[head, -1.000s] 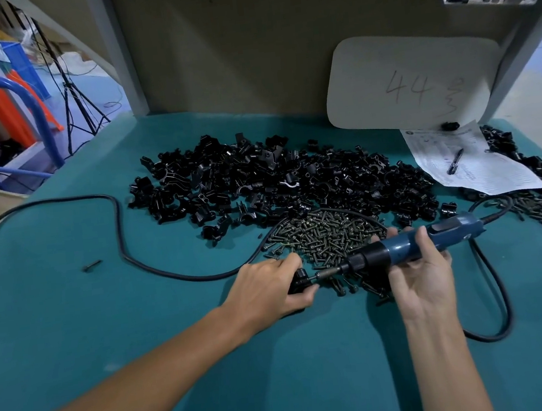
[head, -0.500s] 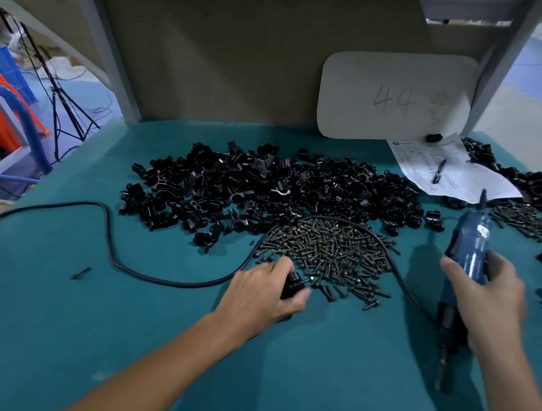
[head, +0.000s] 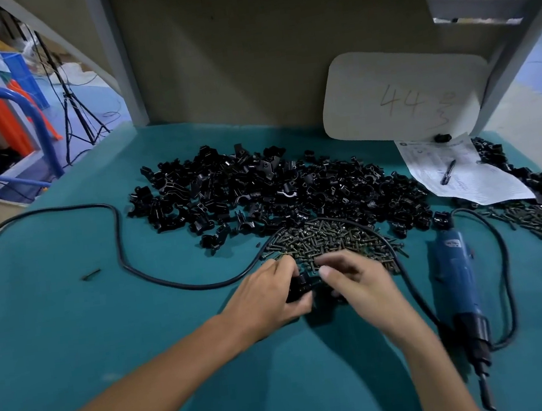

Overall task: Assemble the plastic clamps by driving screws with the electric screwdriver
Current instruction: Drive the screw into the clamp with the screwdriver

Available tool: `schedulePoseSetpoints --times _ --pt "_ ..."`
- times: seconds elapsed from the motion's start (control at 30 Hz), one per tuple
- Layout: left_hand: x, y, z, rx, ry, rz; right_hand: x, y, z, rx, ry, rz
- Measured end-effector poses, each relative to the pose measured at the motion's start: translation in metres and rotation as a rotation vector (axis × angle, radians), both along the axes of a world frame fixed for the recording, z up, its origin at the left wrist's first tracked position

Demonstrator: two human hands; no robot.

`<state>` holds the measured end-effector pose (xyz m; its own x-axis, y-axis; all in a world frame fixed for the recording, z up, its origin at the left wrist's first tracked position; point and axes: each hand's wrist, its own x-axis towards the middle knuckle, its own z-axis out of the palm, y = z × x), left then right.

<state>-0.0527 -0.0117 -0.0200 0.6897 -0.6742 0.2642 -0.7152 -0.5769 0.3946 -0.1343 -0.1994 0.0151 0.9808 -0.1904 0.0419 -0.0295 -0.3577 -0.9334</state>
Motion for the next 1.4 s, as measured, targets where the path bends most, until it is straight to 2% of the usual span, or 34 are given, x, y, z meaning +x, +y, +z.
schedulePoseSetpoints --times 0.1,0.3,0.87,1.17,1.4 --pt "0.001 -0.001 0.000 0.013 0.023 0.008 0.001 0.003 -0.011 0.241 0.016 0.019" --pt "0.001 -0.002 0.000 0.007 0.033 0.001 -0.003 0.003 -0.016 0.389 0.012 0.005" --pt "-0.002 -0.001 0.003 -0.007 0.027 -0.009 -0.003 0.007 -0.019 0.462 -0.028 -0.031" --pt "-0.002 -0.002 0.003 0.035 0.069 -0.005 -0.003 0.004 -0.020 0.424 -0.031 -0.010" --pt "-0.001 -0.003 0.004 0.074 -0.025 -0.093 -0.002 0.006 -0.019 0.324 -0.032 -0.026"
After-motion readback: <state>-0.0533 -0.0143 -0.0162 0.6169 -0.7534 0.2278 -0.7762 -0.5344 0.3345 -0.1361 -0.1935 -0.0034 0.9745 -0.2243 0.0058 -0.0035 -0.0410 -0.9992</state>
